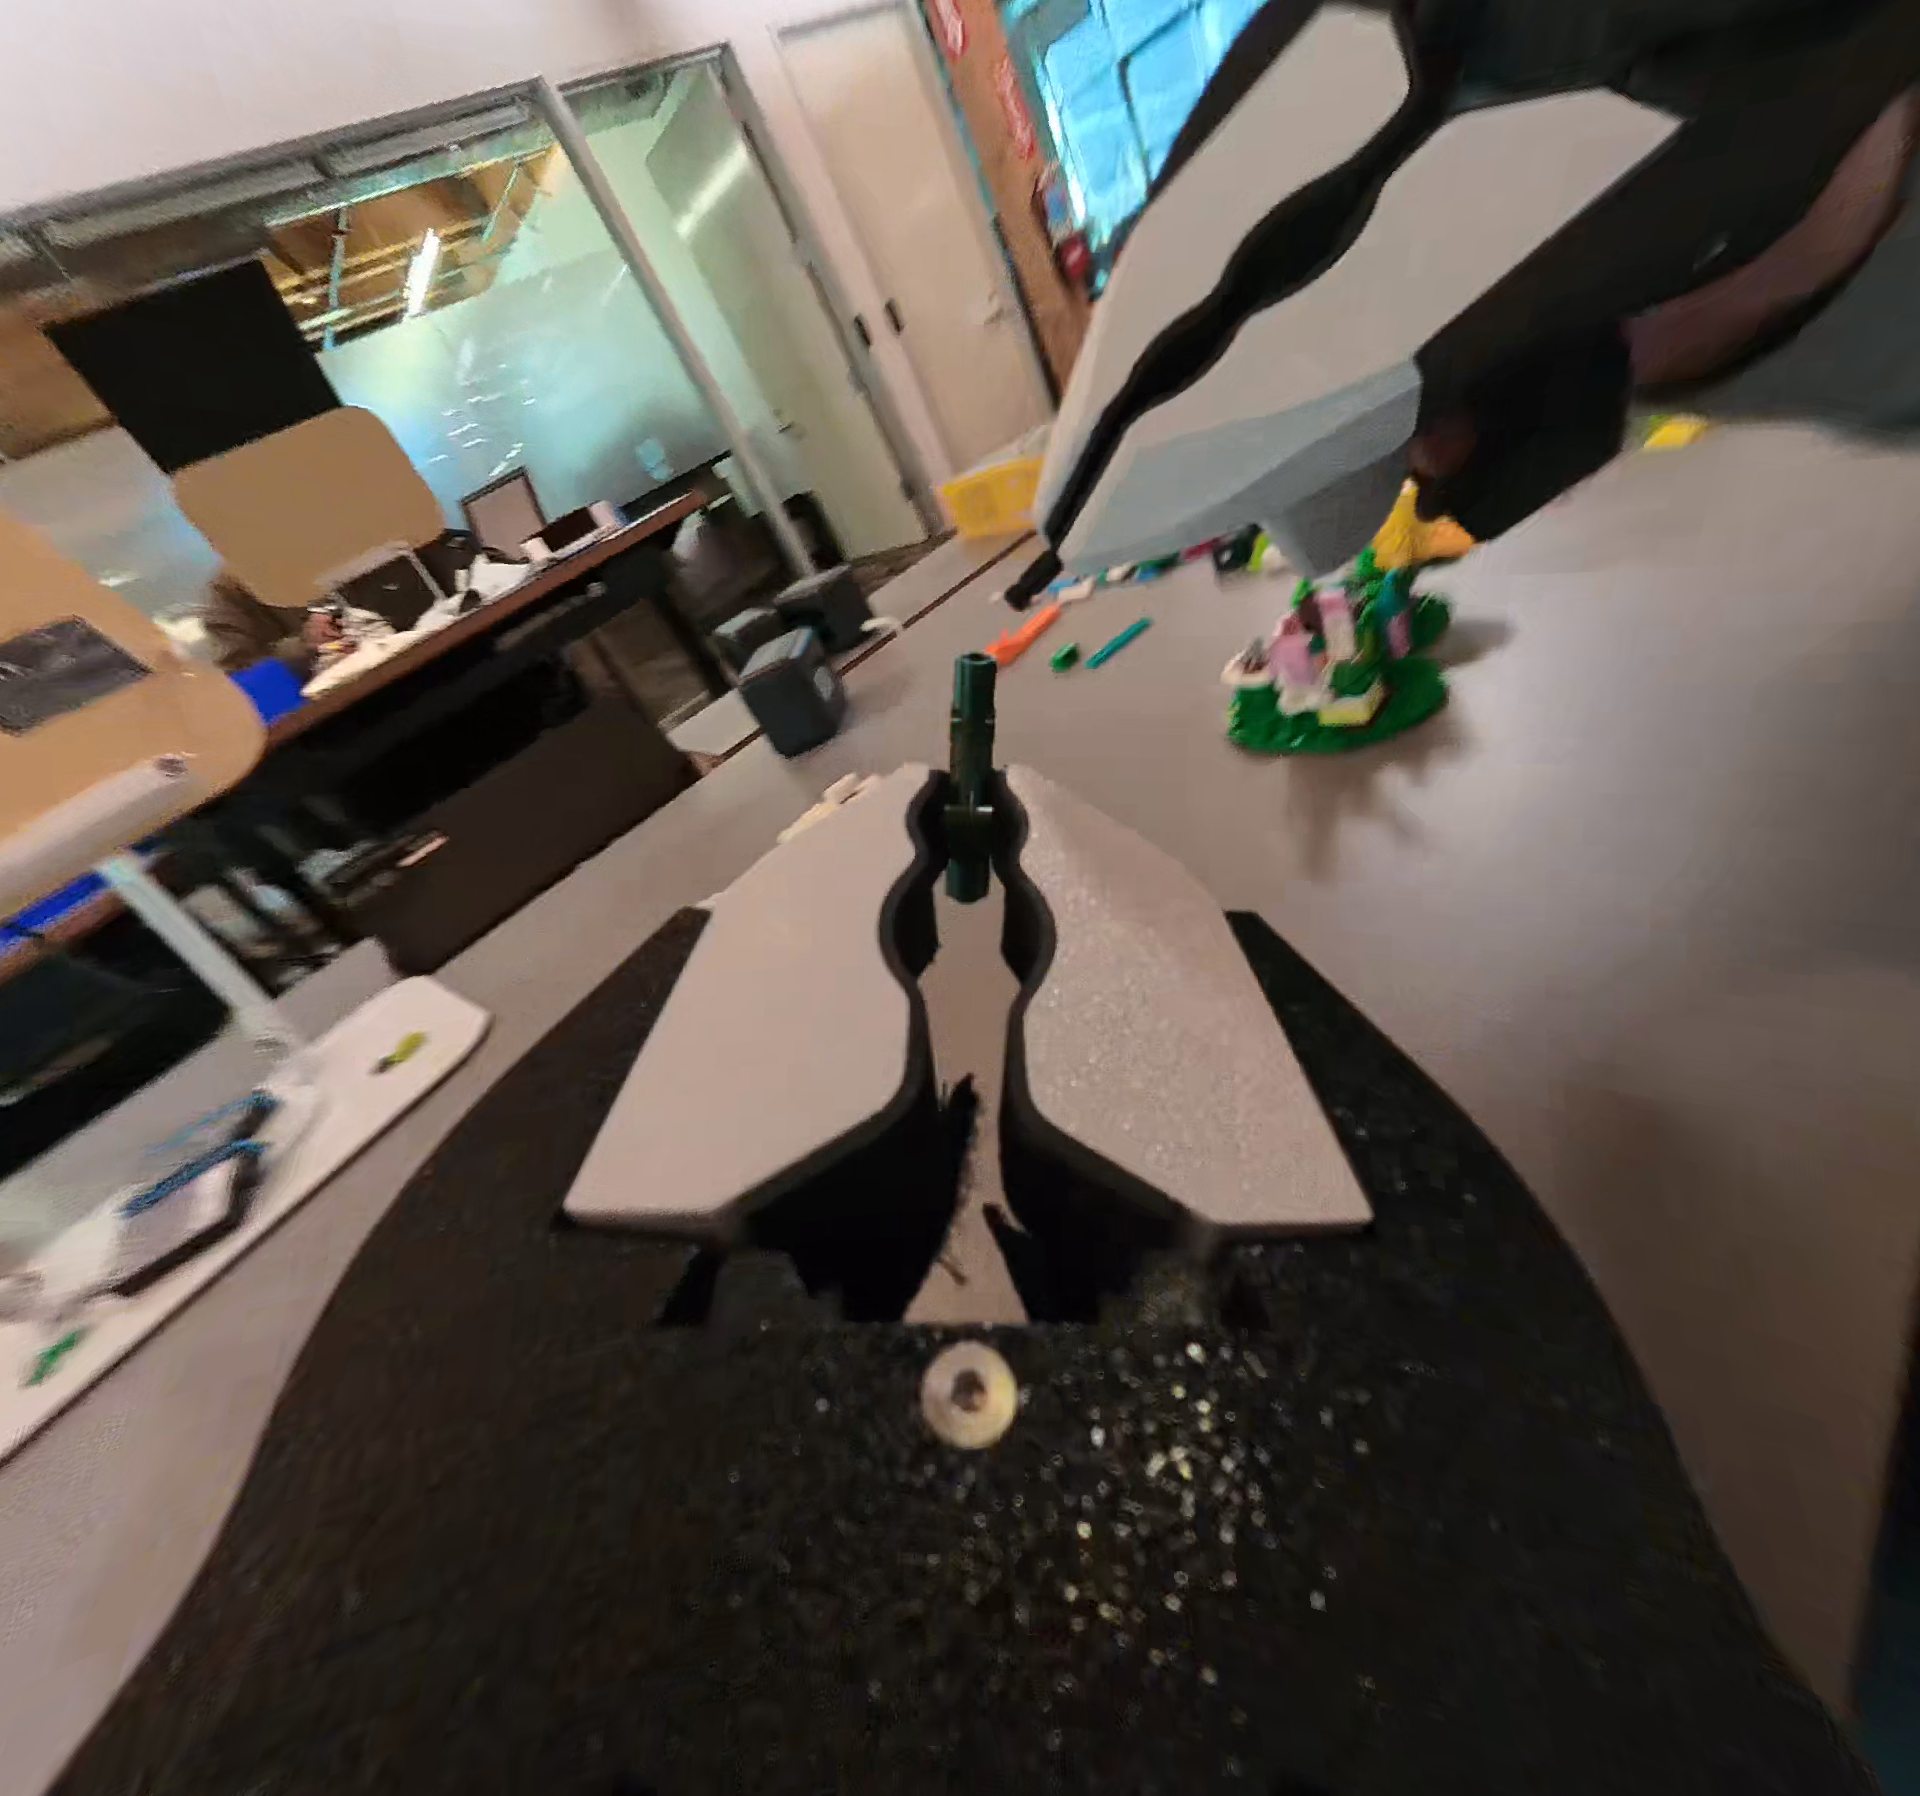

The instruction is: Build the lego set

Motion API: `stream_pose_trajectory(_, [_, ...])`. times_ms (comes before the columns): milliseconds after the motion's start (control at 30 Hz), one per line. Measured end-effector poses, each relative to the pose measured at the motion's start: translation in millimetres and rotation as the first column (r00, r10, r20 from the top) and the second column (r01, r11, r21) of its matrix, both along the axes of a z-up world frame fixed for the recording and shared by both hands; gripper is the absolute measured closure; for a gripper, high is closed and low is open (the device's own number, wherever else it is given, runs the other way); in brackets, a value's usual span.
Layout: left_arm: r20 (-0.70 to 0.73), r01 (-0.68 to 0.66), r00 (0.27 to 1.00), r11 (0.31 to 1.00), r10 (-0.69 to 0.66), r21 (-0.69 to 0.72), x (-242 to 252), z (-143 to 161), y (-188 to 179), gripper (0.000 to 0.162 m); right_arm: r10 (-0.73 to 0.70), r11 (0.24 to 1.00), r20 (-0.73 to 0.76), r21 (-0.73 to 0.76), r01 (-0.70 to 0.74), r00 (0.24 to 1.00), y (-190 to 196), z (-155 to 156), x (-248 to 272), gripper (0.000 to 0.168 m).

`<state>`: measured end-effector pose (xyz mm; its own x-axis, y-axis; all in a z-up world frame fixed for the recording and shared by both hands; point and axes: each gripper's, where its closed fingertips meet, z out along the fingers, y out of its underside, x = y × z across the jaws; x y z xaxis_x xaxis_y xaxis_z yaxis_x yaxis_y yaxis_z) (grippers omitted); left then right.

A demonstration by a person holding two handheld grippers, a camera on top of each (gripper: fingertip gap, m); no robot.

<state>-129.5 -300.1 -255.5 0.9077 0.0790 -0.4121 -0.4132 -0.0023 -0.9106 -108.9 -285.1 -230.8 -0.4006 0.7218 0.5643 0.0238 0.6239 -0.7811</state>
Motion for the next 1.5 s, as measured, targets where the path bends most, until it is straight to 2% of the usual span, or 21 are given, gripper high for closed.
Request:
stream_pose_trajectory(100, [0.073,0.072,0.994,0.996,-0.076,0.049,4.9,6.2,-3.8,0.155,0.100,0.943,0.019,-0.321,-0.089,0.995,-2.8,19.8,9.2,0.167])
stream_pose_trajectory(200, [0.096,0.085,0.991,0.994,-0.091,0.062,6.0,6.5,-3.1,0.155,0.214,0.805,0.006,-0.568,-0.173,0.977,-6.0,39.8,20.0,0.167])
stream_pose_trajectory(300, [0.102,0.088,0.990,0.994,-0.095,0.067,6.8,6.2,-1.9,0.155,0.290,0.685,-0.011,-0.696,-0.216,0.957,-6.3,53.2,27.2,0.168])
stream_pose_trajectory(367, [0.103,0.062,0.992,0.996,-0.069,0.070,2.7,6.5,-2.4,0.155,0.312,0.661,0.004,-0.720,-0.214,0.950,-6.4,54.6,28.7,0.168])
stream_pose_trajectory(400, [0.107,0.035,0.993,0.997,-0.042,0.071,-2.3,6.5,-3.2,0.155,0.318,0.678,0.037,-0.707,-0.200,0.947,-7.0,50.6,28.3,0.167])
stream_pose_trajectory(467, [0.118,-0.012,0.993,0.998,0.004,0.068,-12.6,5.8,-6.1,0.155,0.331,0.787,0.218,-0.600,-0.141,0.918,-10.0,25.7,28.5,0.167])
stream_pose_trajectory(533, [0.119,-0.053,0.992,0.996,0.046,0.065,-21.8,5.5,-9.7,0.155,0.282,0.930,0.438,-0.343,-0.131,0.854,-9.0,-12.7,34.0,0.167])
stream_pose_trajectory(567, [0.116,-0.069,0.991,0.996,0.061,0.062,-25.0,5.5,-11.3,0.155,0.222,0.973,0.537,-0.179,-0.147,0.814,-5.1,-32.8,38.1,0.167])
stream_pose_trajectory(633, [0.113,-0.081,0.991,0.995,0.074,0.060,-27.7,5.5,-13.1,0.155,0.105,0.971,0.678,0.089,-0.223,0.728,3.5,-64.4,47.4,0.167])
stream_pose_trajectory(700, [0.109,-0.082,0.991,0.995,0.075,0.058,-27.3,5.5,-13.2,0.155,0.037,0.937,0.763,0.198,-0.287,0.646,8.4,-83.5,53.8,0.167])
stream_pose_trajectory(833, [0.060,-0.085,0.995,0.996,0.083,0.024,-24.5,0.8,-10.4,0.155,-0.023,0.904,0.859,0.236,-0.356,0.511,13.9,-106.8,62.8,0.167])
stream_pose_trajectory(933, [0.042,-0.081,0.996,0.997,0.081,0.008,-22.7,-1.7,-8.4,0.154,-0.057,0.888,0.884,0.257,-0.381,0.463,16.8,-117.1,65.4,0.167])
stream_pose_trajectory(1500, [0.046,-0.058,0.997,0.998,0.059,-0.011,-18.4,-4.9,-4.7,0.155,-0.053,0.898,0.895,0.237,-0.372,0.443,13.6,-125.8,65.8,0.166])
